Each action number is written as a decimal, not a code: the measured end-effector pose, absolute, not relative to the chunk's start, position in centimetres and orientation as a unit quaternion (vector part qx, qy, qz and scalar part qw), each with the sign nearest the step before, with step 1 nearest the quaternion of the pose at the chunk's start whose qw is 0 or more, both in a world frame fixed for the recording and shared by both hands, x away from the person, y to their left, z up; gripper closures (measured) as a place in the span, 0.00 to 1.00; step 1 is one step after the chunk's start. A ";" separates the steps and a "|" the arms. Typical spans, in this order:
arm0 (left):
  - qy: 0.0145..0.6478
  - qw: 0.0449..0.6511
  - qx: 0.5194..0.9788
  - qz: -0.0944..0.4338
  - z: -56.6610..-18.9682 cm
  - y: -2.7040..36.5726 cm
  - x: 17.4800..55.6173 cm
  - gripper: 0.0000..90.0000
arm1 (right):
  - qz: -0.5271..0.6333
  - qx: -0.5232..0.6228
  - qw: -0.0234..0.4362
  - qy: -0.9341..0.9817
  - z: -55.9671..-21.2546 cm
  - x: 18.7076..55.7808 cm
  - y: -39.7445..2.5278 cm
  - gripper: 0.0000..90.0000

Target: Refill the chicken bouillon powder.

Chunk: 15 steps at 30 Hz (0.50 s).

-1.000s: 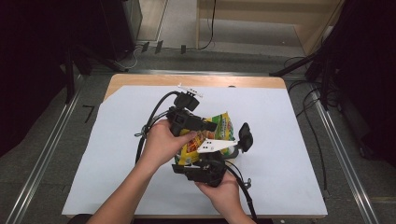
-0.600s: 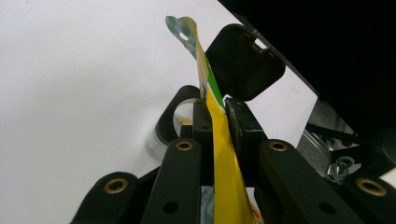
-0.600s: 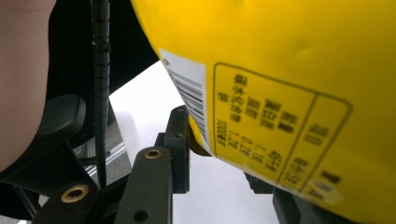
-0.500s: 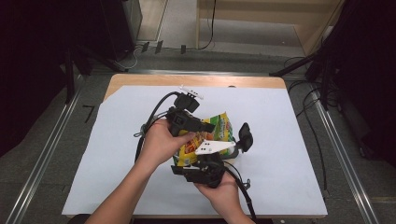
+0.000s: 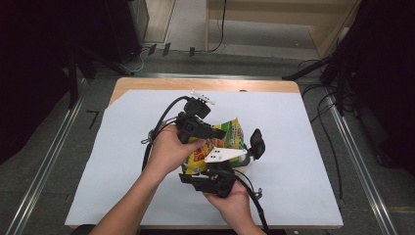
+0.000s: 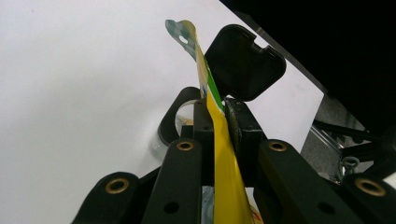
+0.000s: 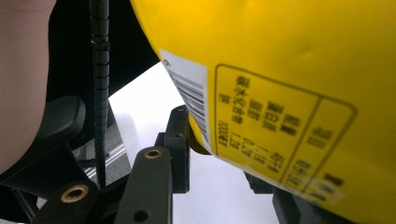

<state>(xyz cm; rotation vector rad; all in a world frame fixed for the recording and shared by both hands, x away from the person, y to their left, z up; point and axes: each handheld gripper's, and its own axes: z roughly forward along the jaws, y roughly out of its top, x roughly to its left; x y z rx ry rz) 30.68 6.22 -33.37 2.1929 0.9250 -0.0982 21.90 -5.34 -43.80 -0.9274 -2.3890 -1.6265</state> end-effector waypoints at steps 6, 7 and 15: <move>0.361 0.372 0.855 -0.032 -33.2 6.2 30.6 0.93 | -0.536 -0.303 0.047 -0.787 -43.8 21.9 -5.3 0.74; 0.361 0.371 0.855 -0.031 -33.2 6.3 30.6 0.93 | -0.537 -0.303 0.044 -0.786 -43.8 21.8 -5.2 0.74; 0.362 0.377 0.853 -0.026 -32.8 6.4 30.3 0.92 | -0.540 -0.300 0.043 -0.785 -43.7 21.9 -5.0 0.73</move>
